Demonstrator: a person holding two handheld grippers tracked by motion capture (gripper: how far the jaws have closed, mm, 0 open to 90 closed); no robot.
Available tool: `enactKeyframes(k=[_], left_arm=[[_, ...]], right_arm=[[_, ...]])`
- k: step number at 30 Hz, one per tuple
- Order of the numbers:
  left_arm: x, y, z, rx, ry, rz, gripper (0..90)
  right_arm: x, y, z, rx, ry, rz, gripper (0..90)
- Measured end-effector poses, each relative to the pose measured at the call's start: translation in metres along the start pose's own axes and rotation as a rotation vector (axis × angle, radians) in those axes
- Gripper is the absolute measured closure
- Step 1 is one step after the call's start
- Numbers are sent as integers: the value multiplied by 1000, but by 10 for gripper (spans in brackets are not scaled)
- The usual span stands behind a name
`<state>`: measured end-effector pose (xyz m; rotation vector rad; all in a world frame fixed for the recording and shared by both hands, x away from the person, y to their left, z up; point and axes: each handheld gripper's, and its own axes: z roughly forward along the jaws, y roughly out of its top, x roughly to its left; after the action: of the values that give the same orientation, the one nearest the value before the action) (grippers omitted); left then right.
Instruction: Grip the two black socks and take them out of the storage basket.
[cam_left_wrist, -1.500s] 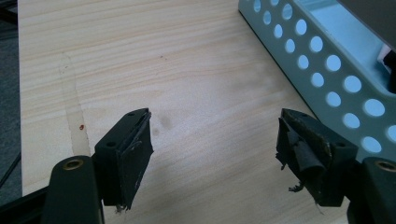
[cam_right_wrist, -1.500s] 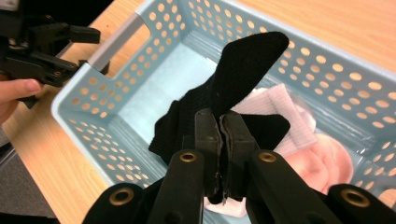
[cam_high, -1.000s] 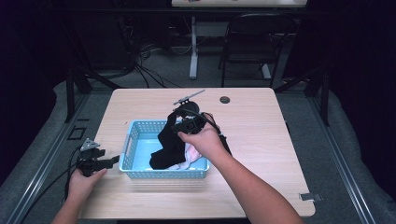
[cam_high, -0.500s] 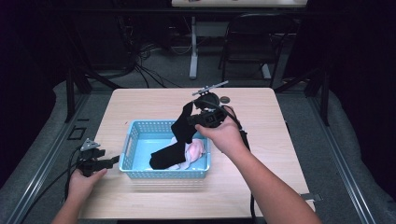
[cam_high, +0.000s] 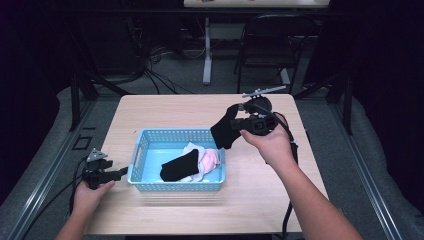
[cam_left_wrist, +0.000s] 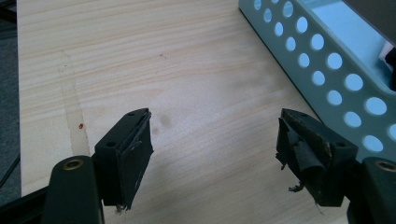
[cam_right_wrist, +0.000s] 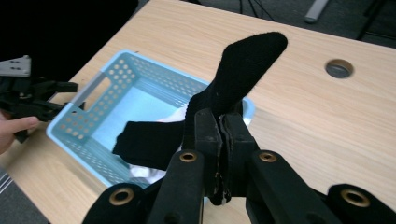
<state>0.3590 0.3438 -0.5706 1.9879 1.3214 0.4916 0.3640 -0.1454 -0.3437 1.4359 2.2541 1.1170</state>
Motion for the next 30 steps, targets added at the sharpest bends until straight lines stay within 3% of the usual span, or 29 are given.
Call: enactKeyframes(k=[9,23,30], left_arm=[[-1,0,1,5,0,1,265],[0,0,1,5,1,1,265],[-1,0,1,5,1,3,265]], right_arm=[[-32,-25,11,31,-42,80,865],[-57,-58,50,90,-56,147,866],[-78,-74,60,126,-109,184,865]])
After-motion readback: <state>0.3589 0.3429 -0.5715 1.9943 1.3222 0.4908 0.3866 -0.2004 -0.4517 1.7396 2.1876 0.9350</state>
